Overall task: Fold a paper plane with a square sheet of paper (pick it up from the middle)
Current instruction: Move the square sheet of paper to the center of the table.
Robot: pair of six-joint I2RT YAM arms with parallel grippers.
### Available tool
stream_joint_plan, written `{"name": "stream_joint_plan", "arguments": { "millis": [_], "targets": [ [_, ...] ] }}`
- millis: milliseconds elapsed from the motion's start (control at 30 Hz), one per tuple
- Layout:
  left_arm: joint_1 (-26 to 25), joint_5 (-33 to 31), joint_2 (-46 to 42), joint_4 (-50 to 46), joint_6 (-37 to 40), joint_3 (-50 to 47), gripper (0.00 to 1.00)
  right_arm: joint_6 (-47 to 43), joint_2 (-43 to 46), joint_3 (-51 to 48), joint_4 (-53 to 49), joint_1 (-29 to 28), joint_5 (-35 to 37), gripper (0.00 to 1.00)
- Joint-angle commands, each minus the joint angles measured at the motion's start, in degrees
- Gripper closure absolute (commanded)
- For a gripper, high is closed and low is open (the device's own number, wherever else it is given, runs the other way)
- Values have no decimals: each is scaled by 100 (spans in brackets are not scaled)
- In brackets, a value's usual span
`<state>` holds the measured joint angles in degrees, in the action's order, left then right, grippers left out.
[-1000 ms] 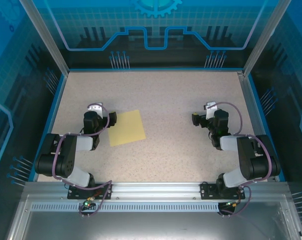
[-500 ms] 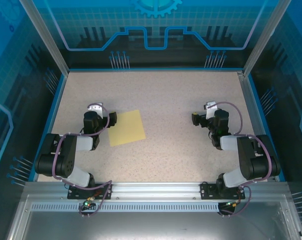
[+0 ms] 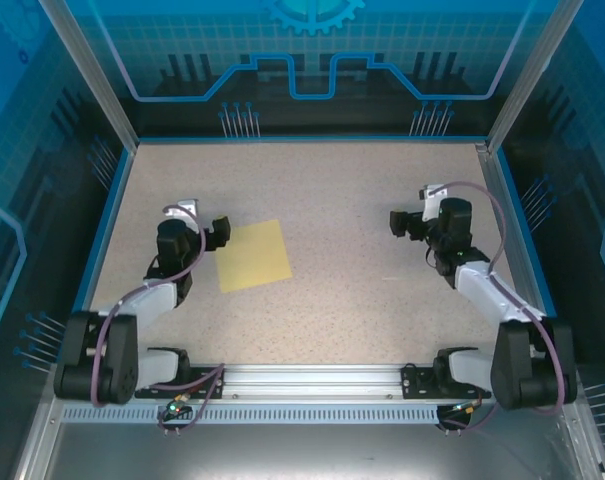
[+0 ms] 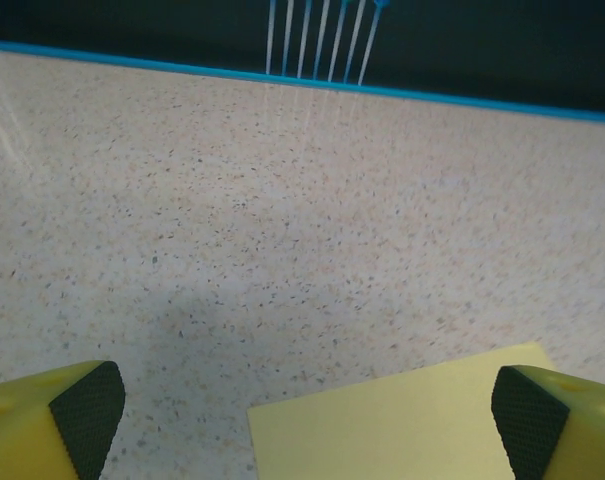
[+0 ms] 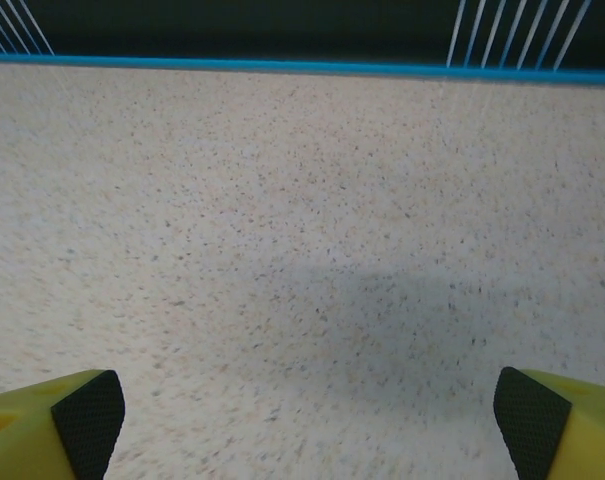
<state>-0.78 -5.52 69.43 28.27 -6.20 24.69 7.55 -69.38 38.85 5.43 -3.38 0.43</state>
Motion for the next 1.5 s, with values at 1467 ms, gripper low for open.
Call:
{"name": "stream_joint_plan", "arguments": {
  "millis": [1467],
  "targets": [
    [-2073,877,3519,-5302,-2308,3904,3,2557,-987,905,-2485,-2543,-255,0]
  ]
}}
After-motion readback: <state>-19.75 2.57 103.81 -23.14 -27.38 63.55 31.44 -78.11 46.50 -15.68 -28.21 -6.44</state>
